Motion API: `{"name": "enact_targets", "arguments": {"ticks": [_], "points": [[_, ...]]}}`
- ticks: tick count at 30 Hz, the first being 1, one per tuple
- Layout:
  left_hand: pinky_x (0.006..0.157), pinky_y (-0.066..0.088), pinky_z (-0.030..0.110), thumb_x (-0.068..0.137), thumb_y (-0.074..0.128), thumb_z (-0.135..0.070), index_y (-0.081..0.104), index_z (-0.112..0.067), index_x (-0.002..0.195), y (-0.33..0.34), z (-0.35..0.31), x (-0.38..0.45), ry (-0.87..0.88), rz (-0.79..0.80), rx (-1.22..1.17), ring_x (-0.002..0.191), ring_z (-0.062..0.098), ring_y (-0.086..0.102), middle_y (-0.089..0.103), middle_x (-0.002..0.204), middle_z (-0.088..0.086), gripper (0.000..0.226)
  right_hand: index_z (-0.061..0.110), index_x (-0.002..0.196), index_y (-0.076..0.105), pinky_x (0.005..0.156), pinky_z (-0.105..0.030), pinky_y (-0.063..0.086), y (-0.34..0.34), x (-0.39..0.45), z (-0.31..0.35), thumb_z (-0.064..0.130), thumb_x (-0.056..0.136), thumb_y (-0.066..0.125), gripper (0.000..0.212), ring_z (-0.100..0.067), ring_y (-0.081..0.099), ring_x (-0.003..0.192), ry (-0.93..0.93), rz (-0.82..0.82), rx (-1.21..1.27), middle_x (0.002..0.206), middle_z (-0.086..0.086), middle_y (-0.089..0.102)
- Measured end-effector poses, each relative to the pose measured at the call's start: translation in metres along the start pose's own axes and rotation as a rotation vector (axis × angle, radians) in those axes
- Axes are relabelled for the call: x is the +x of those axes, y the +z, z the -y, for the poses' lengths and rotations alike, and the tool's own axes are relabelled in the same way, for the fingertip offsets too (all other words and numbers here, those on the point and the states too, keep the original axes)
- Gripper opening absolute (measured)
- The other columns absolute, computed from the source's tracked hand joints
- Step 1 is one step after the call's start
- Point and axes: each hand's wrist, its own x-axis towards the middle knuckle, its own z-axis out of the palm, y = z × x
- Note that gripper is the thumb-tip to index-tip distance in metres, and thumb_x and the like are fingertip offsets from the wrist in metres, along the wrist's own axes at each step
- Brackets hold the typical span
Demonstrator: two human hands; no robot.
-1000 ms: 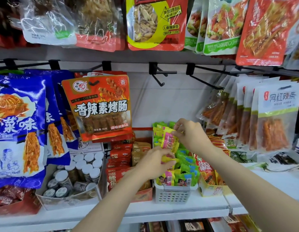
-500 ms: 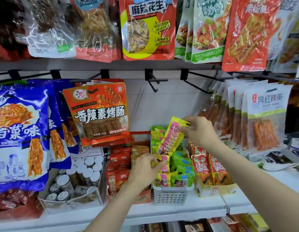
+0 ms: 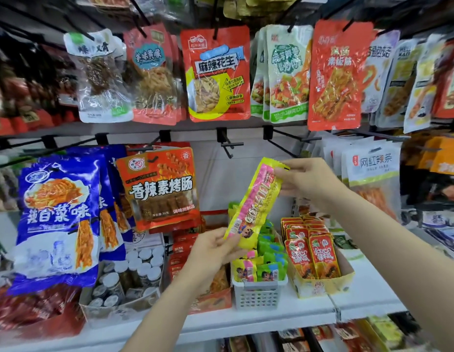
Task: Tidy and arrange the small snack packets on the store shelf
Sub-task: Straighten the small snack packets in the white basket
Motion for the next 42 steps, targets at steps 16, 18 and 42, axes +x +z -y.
{"name": "enact_targets", "arguments": {"ticks": [16, 18, 42], "points": [[0.093, 0.054, 0.047, 0.095, 0.037, -0.058, 0.062, -0.009, 0.13, 0.002, -0.024, -0.037, -0.219, 0.184, -0.708, 0.118, 0.041, 0.061, 0.06, 0.132, 0.024, 0.065, 0.006, 0.116, 0.067, 0.074, -0.026, 0.059, 0.01, -0.017, -0.002, 0.012, 0.094, 0.061, 0.023, -0.02, 0.069, 0.086, 0.079, 0.018, 0.2, 0.103, -0.013, 0.072], [0.082, 0.06, 0.038, 0.095, 0.047, -0.048, 0.057, -0.009, 0.135, 0.008, -0.029, -0.039, -0.244, 0.232, -0.823, 0.105, 0.036, 0.067, 0.055, 0.136, 0.027, 0.057, 0.007, 0.117, 0.067, 0.084, -0.029, 0.056, 0.012, -0.017, -0.007, 0.014, 0.096, 0.059, 0.023, -0.018, 0.067, 0.091, 0.054, 0.092, 0.298, 0.103, -0.007, 0.071], [0.076, 0.058, 0.026, 0.075, 0.08, 0.004, 0.075, -0.033, 0.106, 0.011, -0.001, -0.044, 0.246, -0.189, -0.083, 0.1, 0.016, 0.072, 0.075, 0.109, -0.002, 0.049, 0.005, 0.108, 0.069, 0.079, -0.029, 0.06, 0.022, -0.017, -0.028, 0.01, 0.092, 0.063, 0.018, -0.022, 0.073, 0.094, 0.032, 0.077, 0.136, 0.099, -0.009, 0.076]]}}
